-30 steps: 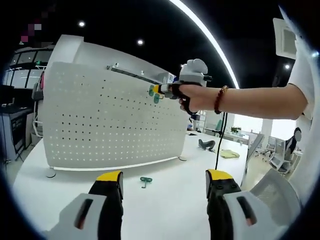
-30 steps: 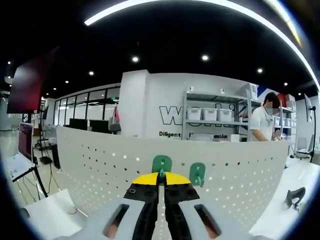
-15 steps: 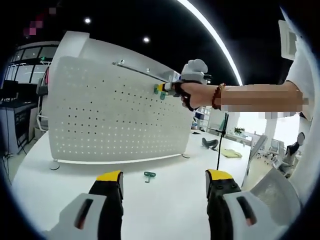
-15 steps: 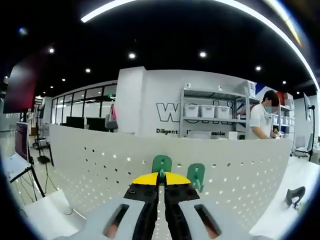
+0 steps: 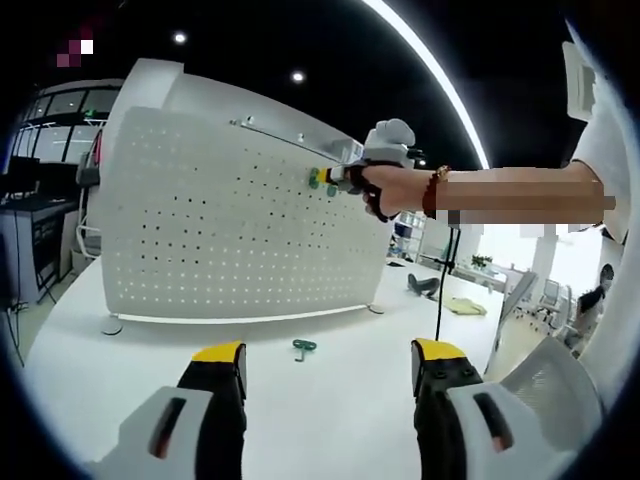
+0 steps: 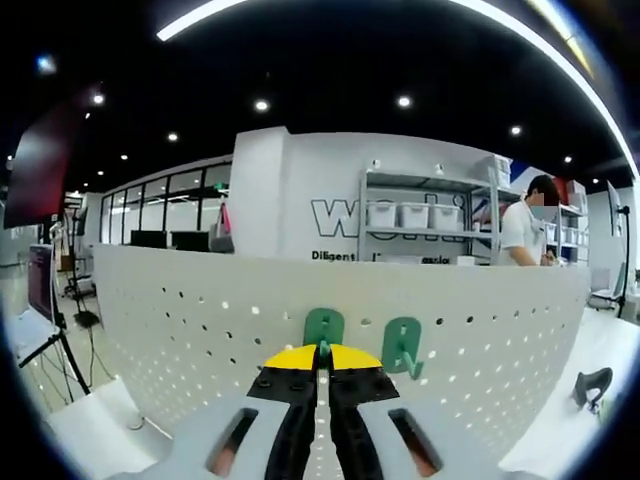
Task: Insert the hook assembly into the mounting plate slot until the hook locks in place.
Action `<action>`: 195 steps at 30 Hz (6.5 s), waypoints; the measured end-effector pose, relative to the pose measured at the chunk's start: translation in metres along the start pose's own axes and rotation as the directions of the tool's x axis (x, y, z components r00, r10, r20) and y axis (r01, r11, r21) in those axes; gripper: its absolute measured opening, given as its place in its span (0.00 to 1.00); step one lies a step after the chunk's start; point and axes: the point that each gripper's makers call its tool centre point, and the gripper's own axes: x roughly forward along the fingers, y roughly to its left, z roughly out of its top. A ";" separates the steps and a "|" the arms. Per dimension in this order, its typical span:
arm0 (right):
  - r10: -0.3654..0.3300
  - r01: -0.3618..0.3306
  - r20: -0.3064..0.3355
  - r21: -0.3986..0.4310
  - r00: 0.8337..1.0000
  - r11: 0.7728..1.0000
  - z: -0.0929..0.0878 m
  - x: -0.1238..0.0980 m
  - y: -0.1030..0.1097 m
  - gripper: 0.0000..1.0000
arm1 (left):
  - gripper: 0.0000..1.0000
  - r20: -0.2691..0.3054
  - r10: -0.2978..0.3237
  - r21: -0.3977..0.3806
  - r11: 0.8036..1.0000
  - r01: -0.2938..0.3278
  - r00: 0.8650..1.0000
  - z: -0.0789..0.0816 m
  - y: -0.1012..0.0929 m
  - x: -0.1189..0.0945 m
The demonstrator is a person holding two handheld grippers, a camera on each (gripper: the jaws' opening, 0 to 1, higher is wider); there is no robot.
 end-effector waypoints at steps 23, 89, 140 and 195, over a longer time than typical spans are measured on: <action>-0.026 0.025 -0.029 -0.008 0.999 1.000 -0.001 0.006 -0.004 0.00 | 0.68 -0.009 0.001 -0.017 1.000 -0.002 1.000 -0.003 0.005 0.002; 0.063 -0.067 -0.057 -0.065 0.996 0.996 -0.044 -0.029 0.018 0.09 | 0.51 -0.236 0.191 0.017 0.981 -0.192 0.953 -0.060 0.077 0.013; 0.128 -0.136 -0.246 -0.016 0.961 0.991 -0.145 -0.101 0.021 0.08 | 0.27 -0.519 0.293 -0.153 0.893 -0.424 0.803 -0.133 0.123 0.043; 0.323 -0.296 -0.207 0.148 0.924 0.944 -0.149 -0.136 0.068 0.13 | 0.04 -0.327 0.199 -0.207 0.939 -0.276 0.924 -0.082 0.086 0.049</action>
